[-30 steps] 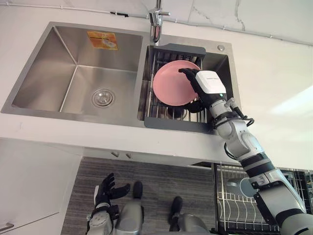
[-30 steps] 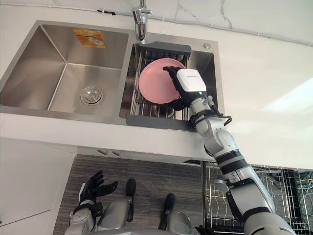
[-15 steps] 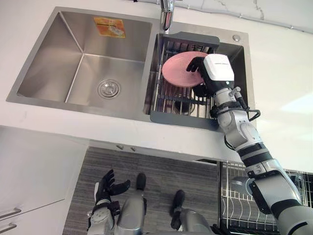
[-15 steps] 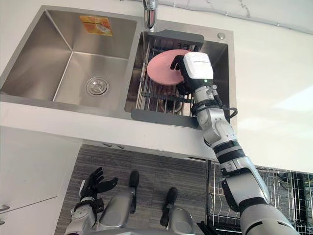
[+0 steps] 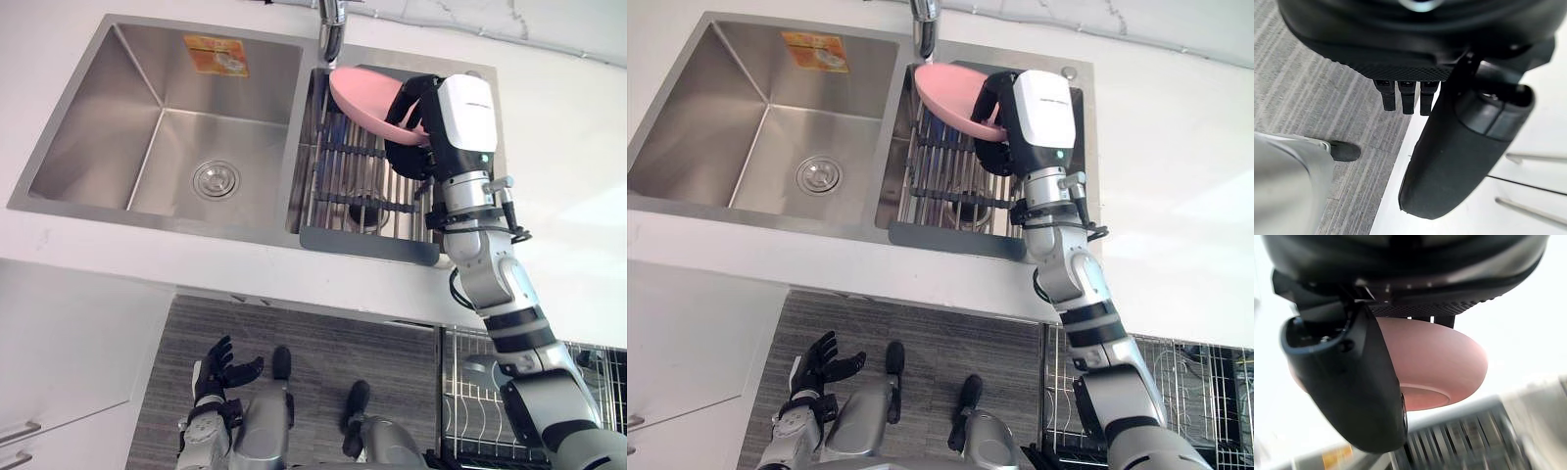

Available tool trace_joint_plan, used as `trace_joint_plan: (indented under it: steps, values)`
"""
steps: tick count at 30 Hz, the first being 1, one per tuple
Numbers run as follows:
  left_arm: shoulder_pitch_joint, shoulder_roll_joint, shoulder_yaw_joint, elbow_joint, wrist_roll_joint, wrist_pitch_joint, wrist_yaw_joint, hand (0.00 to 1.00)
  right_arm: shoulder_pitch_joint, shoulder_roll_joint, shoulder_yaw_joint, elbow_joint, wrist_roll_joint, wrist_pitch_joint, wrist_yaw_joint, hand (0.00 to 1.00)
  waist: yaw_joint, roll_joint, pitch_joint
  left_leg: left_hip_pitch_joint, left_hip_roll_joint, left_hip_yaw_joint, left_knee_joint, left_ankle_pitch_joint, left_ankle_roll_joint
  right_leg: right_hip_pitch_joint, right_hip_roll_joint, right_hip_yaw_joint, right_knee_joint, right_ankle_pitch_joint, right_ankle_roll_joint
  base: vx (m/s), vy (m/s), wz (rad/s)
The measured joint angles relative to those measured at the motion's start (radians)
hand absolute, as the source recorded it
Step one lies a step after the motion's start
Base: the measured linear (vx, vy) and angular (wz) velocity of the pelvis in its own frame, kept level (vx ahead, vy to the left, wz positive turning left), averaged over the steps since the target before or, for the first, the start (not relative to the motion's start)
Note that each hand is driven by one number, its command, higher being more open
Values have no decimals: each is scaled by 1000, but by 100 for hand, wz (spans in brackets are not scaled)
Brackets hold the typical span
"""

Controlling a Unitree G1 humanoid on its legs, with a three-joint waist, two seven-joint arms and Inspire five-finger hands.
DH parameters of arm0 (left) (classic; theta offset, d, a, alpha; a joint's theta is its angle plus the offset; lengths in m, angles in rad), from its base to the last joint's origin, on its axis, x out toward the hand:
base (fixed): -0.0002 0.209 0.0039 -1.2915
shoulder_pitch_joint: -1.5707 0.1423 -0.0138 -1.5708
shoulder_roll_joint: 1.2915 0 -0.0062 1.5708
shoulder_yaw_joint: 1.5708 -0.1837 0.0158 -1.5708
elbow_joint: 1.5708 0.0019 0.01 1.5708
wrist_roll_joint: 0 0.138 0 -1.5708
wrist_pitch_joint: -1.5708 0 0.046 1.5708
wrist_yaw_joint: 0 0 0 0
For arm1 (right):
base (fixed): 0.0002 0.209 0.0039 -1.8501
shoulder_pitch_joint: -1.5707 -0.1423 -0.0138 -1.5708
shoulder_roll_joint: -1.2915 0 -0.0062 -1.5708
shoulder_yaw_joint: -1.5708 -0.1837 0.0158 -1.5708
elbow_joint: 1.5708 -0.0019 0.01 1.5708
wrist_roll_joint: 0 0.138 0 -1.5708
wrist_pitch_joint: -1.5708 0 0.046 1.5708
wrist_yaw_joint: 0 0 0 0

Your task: Walk over to the sink, pick up the cup, carry it to the dishwasher, place the cup inside the dishwasher, then close the dishwasher door

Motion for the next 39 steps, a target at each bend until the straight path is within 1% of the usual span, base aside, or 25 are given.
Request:
trace_joint_plan:
  steps: [2, 3, 5, 7, 8, 10, 12, 13, 14, 16, 17, 18, 19, 20, 21, 22, 23, 24, 25, 26, 27, 29, 32, 35, 39]
  values:
    - [0, 0, -3, 0, 2, 0, -1, 90, 64, 1, -28, -92, 15, -28, -16, 30, -8, 0, 0, 11, 3, 16, 13, -13, 2, 8, 0, 9, -1, 0, 0, 11, 10, -26]
    - [0, 3, -9, 1, 2, 0, -1, 90, 106, 2, -47, -152, 21, -43, -28, 30, -22, 0, 0, 14, 4, 19, 16, -15, 3, 10, -1, 16, -1, 0, 0, 5, 8, -19]
    - [0, 6, -21, 3, 3, 0, -2, 90, 160, 6, -76, -211, 24, -59, -36, 30, -38, -1, -1, 17, 4, 22, 17, -16, 3, 11, -2, 19, -2, 0, 0, -8, 2, -9]
    - [0, 5, -32, 13, 22, 1, -6, 90, 247, 14, -126, -280, 27, -73, -48, 30, -62, -2, -1, 28, 5, 28, 19, -18, 2, 23, -1, 25, -10, 0, 0, -26, -10, -12]
    - [2, 4, -34, 15, 23, 2, -6, 90, 274, 20, -142, -300, 27, -74, -51, 30, -62, -3, -3, 31, 10, 44, 29, -27, 0, 24, 2, 37, -12, 0, 0, -39, -25, -40]
    - [10, 4, -38, 22, 23, 3, -6, 90, 296, 28, -149, -317, 27, -77, -58, 30, -63, -3, -3, 30, 29, 77, 76, -56, -2, 22, 9, 82, -14, 0, 0, -46, -27, -65]
    - [14, 4, -39, 26, 23, 3, -6, 90, 313, 29, -159, -317, 27, -92, -66, 30, -74, -3, -3, 25, 46, 107, 131, -90, -5, 16, 17, 128, -17, -1, -1, -82, -1, -74]
    - [14, 5, -39, 34, 23, 3, -6, 90, 342, 31, -183, -324, 26, -95, -70, 30, -91, -2, -4, 16, 57, 135, 170, -119, -9, -8, 24, 170, -9, -1, -2, -112, 43, -72]
    - [15, 6, -38, 34, 22, 3, -6, 90, 355, 31, -193, -326, 25, -93, -75, 30, -93, -2, -5, 11, 66, 152, 185, -132, -11, -23, 27, 193, -1, -1, -3, -147, 85, -112]
    - [27, 10, -27, 37, 19, 3, -3, 90, 391, 42, -223, -327, 23, -75, -86, 30, -97, -2, -7, -1, 98, 236, 250, -189, -8, -84, 42, 300, 7, -2, -7, -100, 119, -145]
    - [32, 10, -23, 37, 18, 2, -1, 90, 403, 47, -229, -327, 20, -67, -87, 30, -101, -2, -7, -1, 105, 259, 263, -200, -2, -93, 38, 298, 7, 0, -12, -67, 149, -150]
    - [39, 10, -14, 37, 18, 2, 1, 90, 435, 62, -251, -327, 13, -53, -88, 30, -110, -2, -13, 0, 119, 312, 274, -209, 14, -118, 16, 242, 15, 2, -49, -42, 151, -137]
    - [40, 8, -6, 40, 17, 2, 0, 90, 470, 81, -284, -324, 12, -41, -88, 30, -113, 0, -17, 1, 142, 370, 278, -203, 28, -150, -21, 148, 62, -4, -77, -34, 142, -135]
    - [40, 8, 0, 44, 17, 3, 0, 90, 483, 92, -298, -318, 12, -34, -88, 30, -114, -2, -18, 2, 149, 395, 284, -203, 29, -172, -46, 95, 107, -8, -72, -2, 135, -110]
    - [39, 11, 11, 52, 17, 4, -1, 90, 517, 104, -324, -309, 12, -21, -87, 30, -121, -5, -19, 16, 150, 424, 283, -204, 31, -184, -87, 9, 201, -29, -75, 17, 96, -66]
    - [40, 15, 14, 54, 17, 6, -1, 90, 537, 108, -340, -305, 12, -17, -87, 30, -124, -6, -20, 26, 148, 434, 282, -204, 31, -180, -100, -20, 242, -41, -75, 42, 85, -59]
    - [50, 19, 23, 63, 17, 19, -2, 90, 566, 110, -361, -291, 12, -13, -86, 30, -130, -9, -23, 45, 145, 449, 282, -206, 29, -164, -115, -57, 276, -70, -67, 55, -4, -56]
    - [66, 21, 42, 61, 13, 19, -2, 90, 567, 107, -373, -260, 13, -15, -87, 30, -134, -13, -29, 53, 139, 446, 281, -207, 24, -162, -117, -67, 264, -79, -52, 44, -42, -59]
    - [69, 16, 51, 62, 12, 20, -1, 90, 567, 107, -381, -239, 13, -16, -88, 30, -135, -11, -32, 55, 138, 443, 276, -206, 17, -161, -109, -64, 250, -76, -35, 17, -107, -66]
    - [75, 10, 53, 61, 12, 19, 0, 90, 568, 107, -394, -183, 16, -15, -88, 30, -134, -4, -39, 64, 136, 440, 256, -202, -1, -153, -88, -47, 206, -57, -1, -6, -90, -59]
    - [79, 3, 50, 59, 12, 19, -4, 90, 584, 111, -406, -126, 22, -4, -87, 30, -132, 4, -50, 73, 135, 433, 225, -199, -12, -151, -65, -32, 164, -36, -5, -19, -98, -60]
    - [84, -5, 49, 55, 12, 16, -9, 90, 610, 125, -418, -70, 39, 22, -84, 30, -134, 9, -61, 81, 133, 442, 185, -189, -17, -150, -43, -12, 105, -7, -19, -11, -78, -48]
    - [84, -13, 49, 54, 7, 15, -9, 90, 635, 132, -442, -10, 92, 45, -82, 30, -139, 13, -63, 77, 128, 438, 152, -157, -31, -155, -15, 26, 46, 45, -20, 21, -67, -44]
    - [78, -23, 45, 52, -1, 9, -9, 90, 634, 129, -458, 43, 146, 49, -83, 30, -148, 20, -61, 62, 122, 402, 149, -150, -37, -156, -10, 33, 19, 63, -19, 5, -23, -14]
    - [64, -27, 17, 51, -3, -4, -8, 90, 597, 124, -456, 131, 197, 49, -81, 30, -145, 32, -49, 22, 105, 371, 150, -139, -27, -180, -25, 18, 19, 74, -14, -54, 19, 17]
